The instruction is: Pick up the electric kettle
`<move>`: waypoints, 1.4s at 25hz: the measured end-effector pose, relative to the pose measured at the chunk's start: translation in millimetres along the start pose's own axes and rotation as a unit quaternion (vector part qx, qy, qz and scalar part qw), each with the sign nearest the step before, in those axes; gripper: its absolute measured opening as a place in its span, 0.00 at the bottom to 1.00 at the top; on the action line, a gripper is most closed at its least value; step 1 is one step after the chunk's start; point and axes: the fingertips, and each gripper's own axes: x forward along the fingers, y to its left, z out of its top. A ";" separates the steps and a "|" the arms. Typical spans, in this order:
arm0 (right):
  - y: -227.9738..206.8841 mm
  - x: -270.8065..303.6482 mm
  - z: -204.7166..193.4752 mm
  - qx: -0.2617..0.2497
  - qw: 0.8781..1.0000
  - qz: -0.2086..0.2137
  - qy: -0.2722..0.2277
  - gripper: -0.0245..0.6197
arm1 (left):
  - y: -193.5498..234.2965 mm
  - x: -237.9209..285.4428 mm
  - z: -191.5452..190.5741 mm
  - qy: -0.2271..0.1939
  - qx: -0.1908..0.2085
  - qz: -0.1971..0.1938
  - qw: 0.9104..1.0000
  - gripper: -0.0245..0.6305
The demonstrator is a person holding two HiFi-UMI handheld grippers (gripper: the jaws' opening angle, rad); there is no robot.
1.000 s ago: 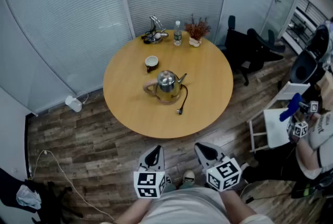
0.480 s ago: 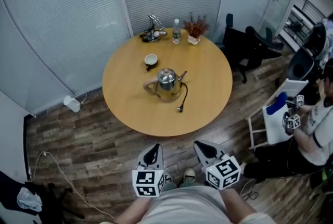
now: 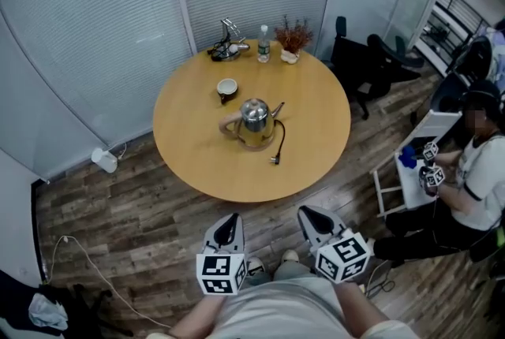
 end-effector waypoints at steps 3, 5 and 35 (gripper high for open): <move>5.3 3.2 -6.3 0.003 1.000 -0.006 0.005 0.09 | 10.2 -3.1 -2.0 0.001 -0.004 0.000 1.000 0.04; 8.0 6.2 -9.8 0.004 1.000 -0.005 0.010 0.09 | 13.7 -3.1 -3.4 0.002 -0.005 -0.002 1.000 0.04; -114.2 153.5 66.5 -0.006 0.999 0.044 0.020 0.09 | 56.8 165.3 78.5 -0.013 -0.027 0.041 0.999 0.04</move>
